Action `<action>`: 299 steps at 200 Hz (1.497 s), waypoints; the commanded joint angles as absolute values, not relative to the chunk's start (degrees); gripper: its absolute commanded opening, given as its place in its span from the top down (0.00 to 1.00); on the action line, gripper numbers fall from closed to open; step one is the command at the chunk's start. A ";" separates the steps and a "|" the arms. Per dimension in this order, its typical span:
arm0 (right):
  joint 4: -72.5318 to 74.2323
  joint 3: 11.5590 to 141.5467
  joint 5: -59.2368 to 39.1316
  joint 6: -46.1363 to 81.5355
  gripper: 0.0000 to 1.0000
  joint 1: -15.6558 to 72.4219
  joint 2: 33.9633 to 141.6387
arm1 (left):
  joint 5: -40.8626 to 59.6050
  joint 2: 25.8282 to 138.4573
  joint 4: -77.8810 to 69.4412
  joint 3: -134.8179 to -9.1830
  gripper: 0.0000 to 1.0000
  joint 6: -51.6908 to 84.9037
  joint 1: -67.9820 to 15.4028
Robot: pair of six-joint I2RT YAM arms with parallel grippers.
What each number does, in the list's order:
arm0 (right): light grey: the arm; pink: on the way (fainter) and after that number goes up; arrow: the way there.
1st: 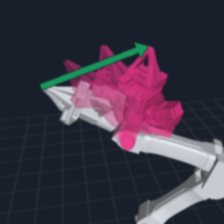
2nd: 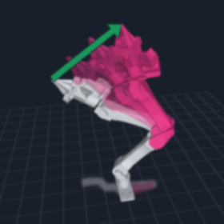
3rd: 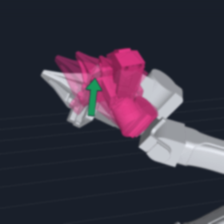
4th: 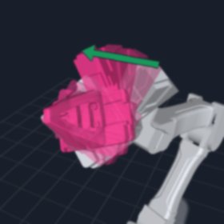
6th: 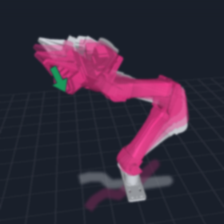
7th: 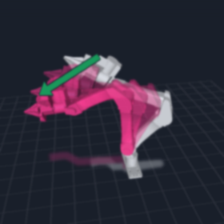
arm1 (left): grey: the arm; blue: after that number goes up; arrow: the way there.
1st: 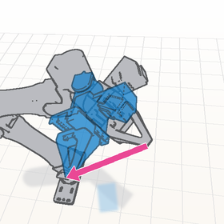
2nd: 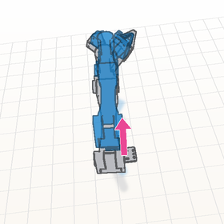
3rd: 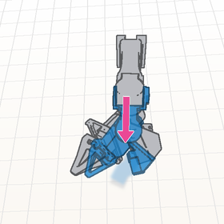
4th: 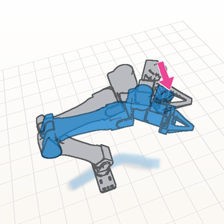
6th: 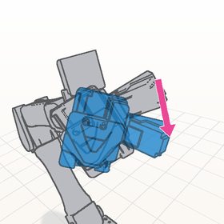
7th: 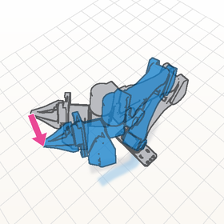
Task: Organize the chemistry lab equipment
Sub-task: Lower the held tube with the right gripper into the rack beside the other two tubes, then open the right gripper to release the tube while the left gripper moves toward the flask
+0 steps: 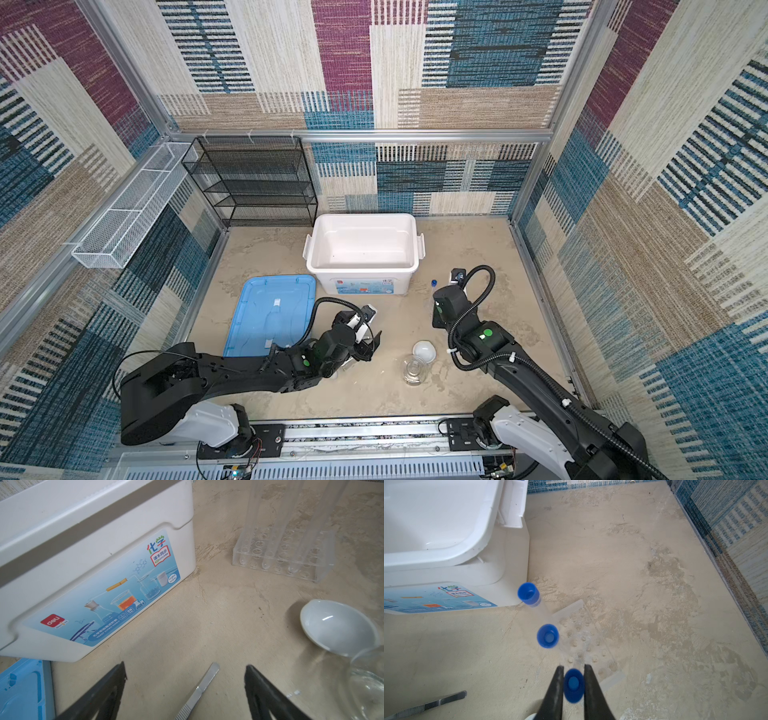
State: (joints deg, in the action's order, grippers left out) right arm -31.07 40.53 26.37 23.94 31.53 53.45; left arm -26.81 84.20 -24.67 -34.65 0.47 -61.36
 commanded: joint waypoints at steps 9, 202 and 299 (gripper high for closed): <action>-29.36 40.36 27.58 24.90 0.96 31.74 53.69 | -27.62 83.96 -25.49 -34.59 0.09 2.08 -61.35; -21.73 37.03 22.48 19.23 0.15 31.96 46.97 | -27.75 79.40 -13.51 -36.22 0.09 3.44 -61.39; -14.65 37.45 15.82 12.28 0.06 31.95 45.01 | -26.66 73.53 0.92 -38.67 0.08 5.27 -61.42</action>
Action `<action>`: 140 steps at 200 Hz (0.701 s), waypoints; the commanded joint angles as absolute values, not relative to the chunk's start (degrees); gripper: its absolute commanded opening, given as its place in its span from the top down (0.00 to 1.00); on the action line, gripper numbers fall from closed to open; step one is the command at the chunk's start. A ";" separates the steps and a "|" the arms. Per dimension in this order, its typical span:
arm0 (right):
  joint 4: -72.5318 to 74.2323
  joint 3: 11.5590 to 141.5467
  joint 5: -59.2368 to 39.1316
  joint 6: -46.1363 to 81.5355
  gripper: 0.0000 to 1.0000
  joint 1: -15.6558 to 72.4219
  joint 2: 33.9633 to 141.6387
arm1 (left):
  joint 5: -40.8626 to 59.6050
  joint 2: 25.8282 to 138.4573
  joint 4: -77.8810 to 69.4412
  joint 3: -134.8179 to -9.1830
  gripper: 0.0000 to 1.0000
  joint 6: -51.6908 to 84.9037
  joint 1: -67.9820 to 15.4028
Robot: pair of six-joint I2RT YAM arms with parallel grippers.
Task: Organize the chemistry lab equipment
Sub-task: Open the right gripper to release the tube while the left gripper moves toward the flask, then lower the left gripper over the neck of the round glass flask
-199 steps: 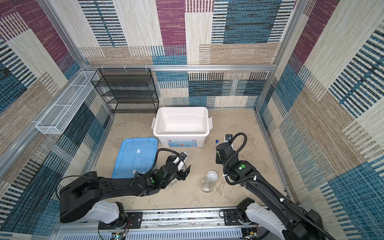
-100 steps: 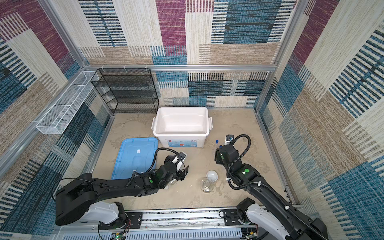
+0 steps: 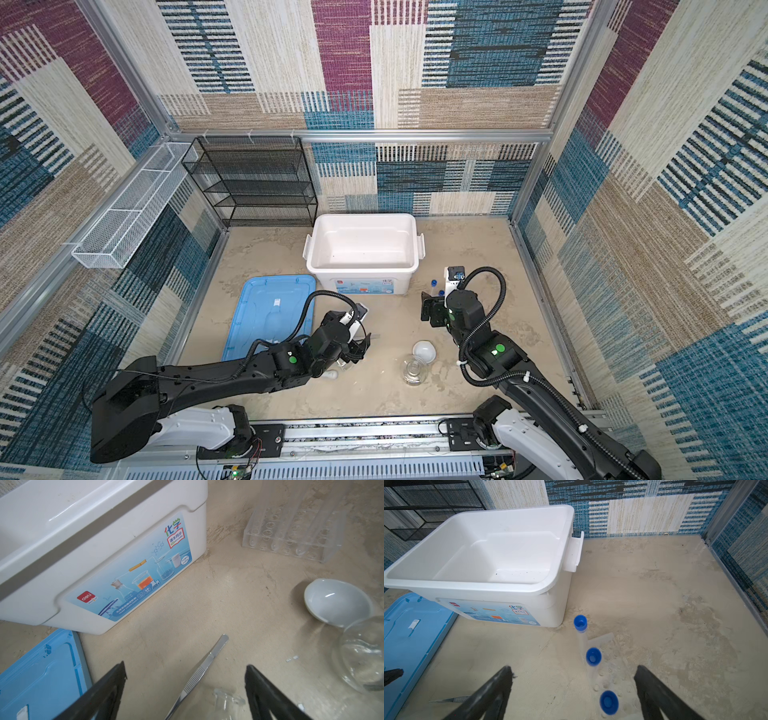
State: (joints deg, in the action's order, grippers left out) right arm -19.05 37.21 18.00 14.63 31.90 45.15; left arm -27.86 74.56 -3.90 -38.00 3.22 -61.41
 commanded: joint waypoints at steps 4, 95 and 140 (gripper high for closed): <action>-14.20 37.32 15.60 12.14 0.06 31.91 45.02 | -26.18 73.35 1.26 -38.75 0.08 5.24 -61.43; -12.48 36.14 17.98 12.58 0.06 31.73 44.81 | -8.65 75.76 -2.11 -42.79 0.13 3.05 -64.93; -13.33 35.99 19.58 13.06 0.05 30.95 44.48 | -6.41 83.92 -4.18 -47.85 0.20 3.43 -68.21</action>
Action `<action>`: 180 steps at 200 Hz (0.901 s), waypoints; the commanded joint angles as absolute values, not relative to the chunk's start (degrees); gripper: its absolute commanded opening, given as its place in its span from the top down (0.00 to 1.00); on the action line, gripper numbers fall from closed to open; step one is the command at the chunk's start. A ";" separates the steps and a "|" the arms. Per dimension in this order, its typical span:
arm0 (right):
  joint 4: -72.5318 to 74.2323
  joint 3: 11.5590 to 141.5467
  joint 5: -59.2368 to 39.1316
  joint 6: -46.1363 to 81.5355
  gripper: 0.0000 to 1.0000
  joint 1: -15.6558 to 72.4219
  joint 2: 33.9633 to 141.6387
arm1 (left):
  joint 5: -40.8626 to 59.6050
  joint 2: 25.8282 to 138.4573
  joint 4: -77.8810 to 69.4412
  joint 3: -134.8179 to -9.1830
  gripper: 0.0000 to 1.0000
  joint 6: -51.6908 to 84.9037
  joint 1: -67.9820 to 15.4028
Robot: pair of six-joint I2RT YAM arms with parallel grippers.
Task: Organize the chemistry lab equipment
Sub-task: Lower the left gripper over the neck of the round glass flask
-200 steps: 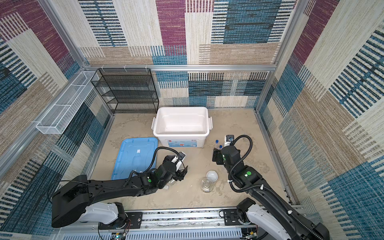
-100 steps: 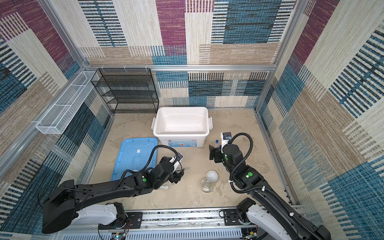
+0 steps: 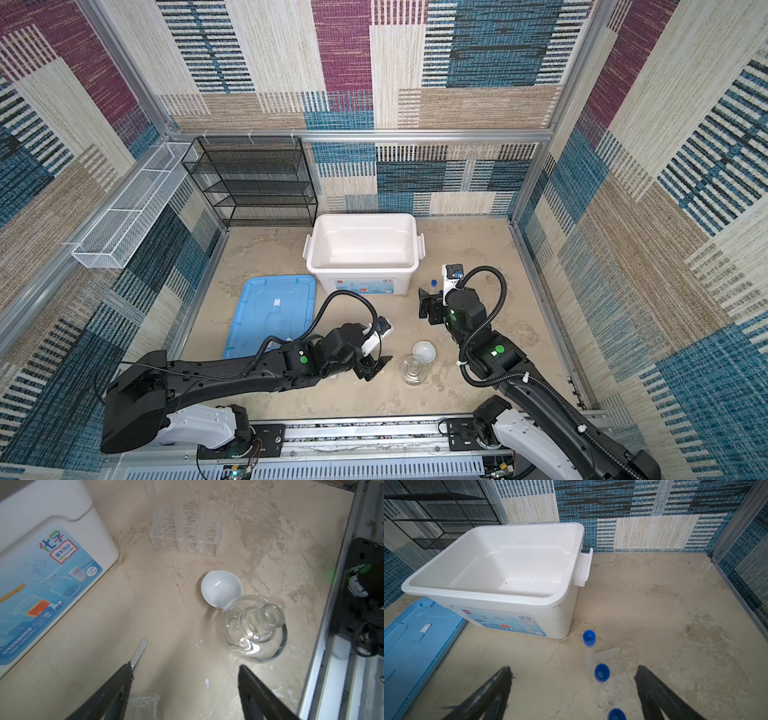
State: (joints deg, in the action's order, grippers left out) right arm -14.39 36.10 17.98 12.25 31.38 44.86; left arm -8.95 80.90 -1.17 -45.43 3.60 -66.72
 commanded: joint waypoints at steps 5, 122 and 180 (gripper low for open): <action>-13.39 35.95 19.49 13.16 0.04 30.79 44.33 | -6.49 84.79 -4.46 -48.44 0.21 3.34 -68.60; -14.24 34.98 19.03 13.70 0.03 29.03 41.94 | -0.97 93.50 -8.61 -53.00 0.32 5.67 -70.41; -14.13 35.00 19.07 13.68 0.03 28.72 41.76 | -0.66 95.48 -8.53 -54.12 0.36 5.80 -70.40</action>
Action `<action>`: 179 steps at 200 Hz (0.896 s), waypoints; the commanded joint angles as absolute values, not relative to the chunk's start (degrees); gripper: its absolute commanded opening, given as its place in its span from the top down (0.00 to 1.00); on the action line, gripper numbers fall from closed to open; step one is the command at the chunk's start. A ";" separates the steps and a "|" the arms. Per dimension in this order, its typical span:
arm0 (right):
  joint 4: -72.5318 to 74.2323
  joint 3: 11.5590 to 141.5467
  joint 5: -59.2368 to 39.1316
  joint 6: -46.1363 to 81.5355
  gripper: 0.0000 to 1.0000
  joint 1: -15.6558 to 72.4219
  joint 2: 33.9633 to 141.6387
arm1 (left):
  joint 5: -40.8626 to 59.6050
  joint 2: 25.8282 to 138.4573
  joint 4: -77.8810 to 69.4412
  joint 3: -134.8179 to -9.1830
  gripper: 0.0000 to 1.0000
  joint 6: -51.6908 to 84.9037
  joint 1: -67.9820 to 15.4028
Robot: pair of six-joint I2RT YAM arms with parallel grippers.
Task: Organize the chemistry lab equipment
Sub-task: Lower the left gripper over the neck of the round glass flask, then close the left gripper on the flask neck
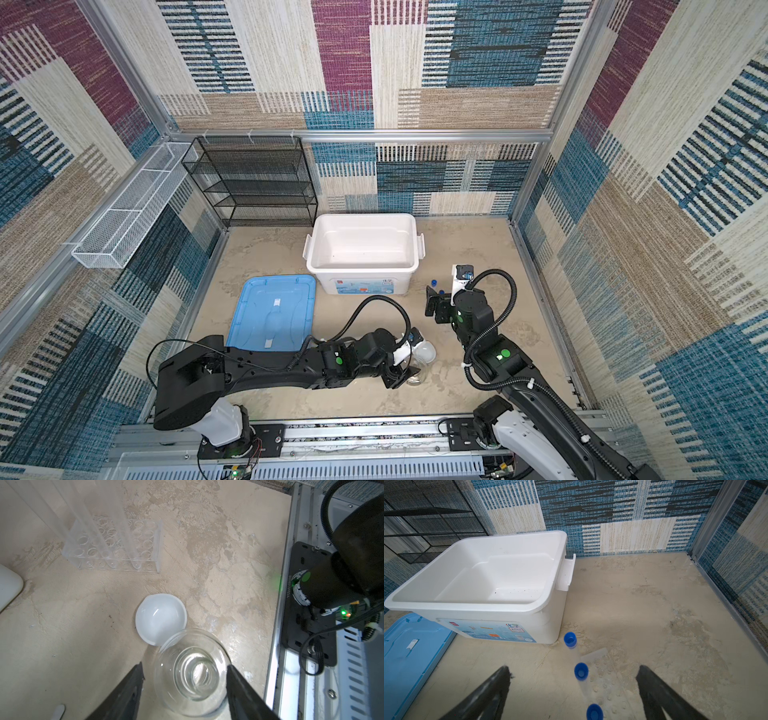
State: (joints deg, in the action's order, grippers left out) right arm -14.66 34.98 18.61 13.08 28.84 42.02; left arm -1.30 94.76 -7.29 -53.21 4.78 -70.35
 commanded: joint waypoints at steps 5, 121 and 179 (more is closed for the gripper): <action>-14.13 35.02 19.08 13.75 0.03 28.66 41.65 | -0.70 95.67 -8.53 -54.27 0.36 5.80 -70.40; -14.52 34.58 19.43 13.97 0.03 28.37 40.95 | -1.40 97.94 -5.82 -56.08 0.46 5.62 -70.40; -14.63 34.62 19.49 14.06 0.03 28.14 40.96 | -1.49 98.11 -5.72 -56.16 0.51 5.62 -70.40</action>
State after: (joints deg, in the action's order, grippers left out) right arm -14.85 34.85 18.65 13.32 28.16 41.06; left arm -1.21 97.93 -6.11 -55.92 4.93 -70.39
